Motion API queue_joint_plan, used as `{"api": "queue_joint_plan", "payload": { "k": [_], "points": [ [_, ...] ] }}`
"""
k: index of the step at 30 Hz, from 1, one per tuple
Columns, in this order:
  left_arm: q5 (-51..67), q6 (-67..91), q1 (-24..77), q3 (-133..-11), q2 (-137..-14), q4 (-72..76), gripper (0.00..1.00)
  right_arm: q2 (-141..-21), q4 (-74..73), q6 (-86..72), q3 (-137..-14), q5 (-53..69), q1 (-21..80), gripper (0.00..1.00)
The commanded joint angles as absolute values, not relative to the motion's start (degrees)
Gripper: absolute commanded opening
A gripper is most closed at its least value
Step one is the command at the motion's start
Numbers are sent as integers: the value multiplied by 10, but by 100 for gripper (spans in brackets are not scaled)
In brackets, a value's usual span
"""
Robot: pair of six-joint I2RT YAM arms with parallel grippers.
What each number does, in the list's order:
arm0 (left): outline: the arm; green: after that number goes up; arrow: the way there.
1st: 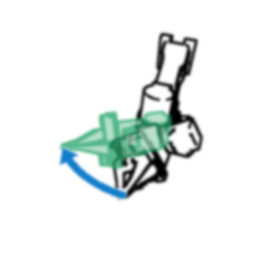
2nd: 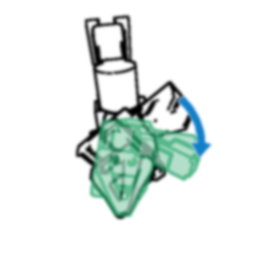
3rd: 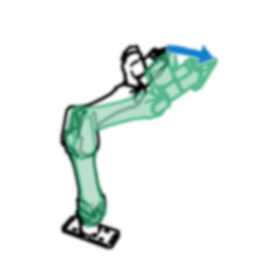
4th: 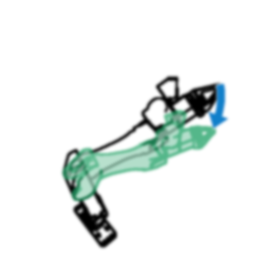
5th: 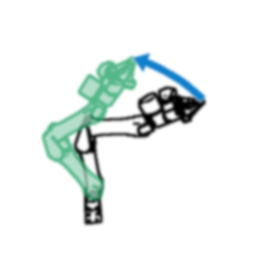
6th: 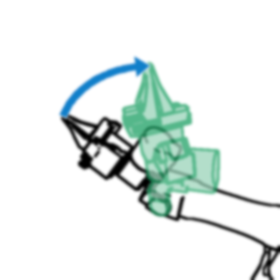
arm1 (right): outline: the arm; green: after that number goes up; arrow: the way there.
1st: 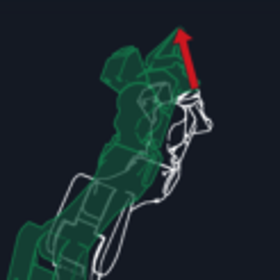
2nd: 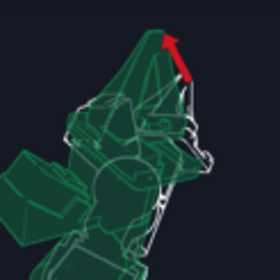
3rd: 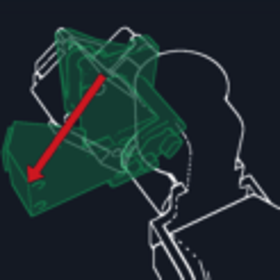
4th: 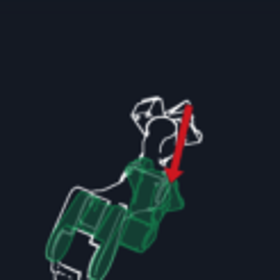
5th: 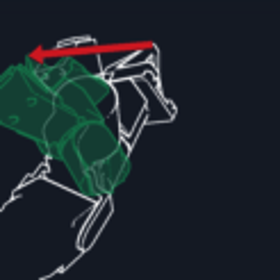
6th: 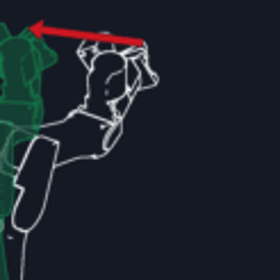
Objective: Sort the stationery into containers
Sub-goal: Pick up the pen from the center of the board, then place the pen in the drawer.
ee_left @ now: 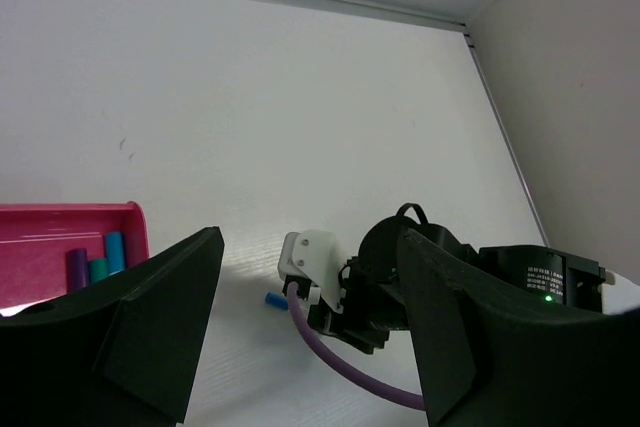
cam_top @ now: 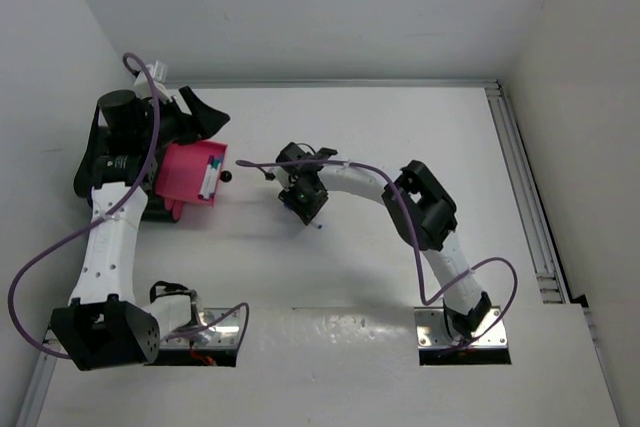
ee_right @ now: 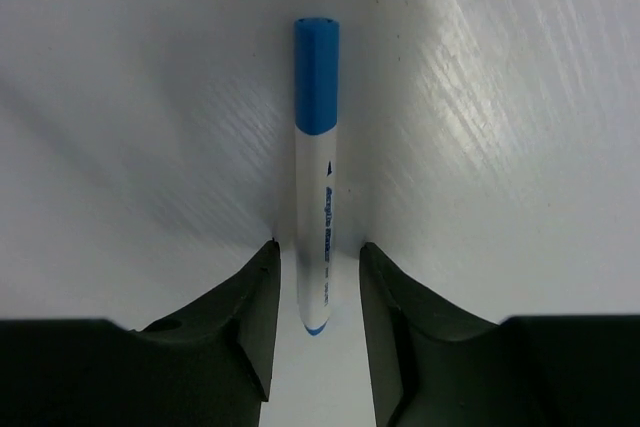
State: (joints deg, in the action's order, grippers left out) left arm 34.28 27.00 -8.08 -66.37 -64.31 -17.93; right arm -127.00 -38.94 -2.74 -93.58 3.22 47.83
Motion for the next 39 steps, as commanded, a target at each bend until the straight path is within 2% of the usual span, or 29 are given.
{"api": "queue_joint_plan", "payload": {
  "k": [1, 5, 13, 19, 27, 31, 39],
  "points": [
    [363, 265, -91, -663, -638, -170, 76, -1284, -402, -4, -964, 12, 484, 36],
    [368, 264, -92, -656, -642, -171, 76, -1308, -417, 25, -975, 11, 488, 29],
    [369, 271, -85, -641, -661, -181, 76, -1346, -467, 73, -998, 18, 489, 0],
    [373, 319, -80, -585, -650, -119, 75, -1259, -397, 27, -940, 33, 455, 0],
    [402, 439, -35, -471, -654, -15, 76, -1060, -249, -155, -838, 197, 332, 0],
    [380, 457, 26, -477, -664, 32, 77, -1028, -216, -229, -855, 279, 316, 0],
    [349, 499, 92, -512, -713, 80, 77, -1009, -159, -344, -884, 330, 338, 0]
  ]
}}
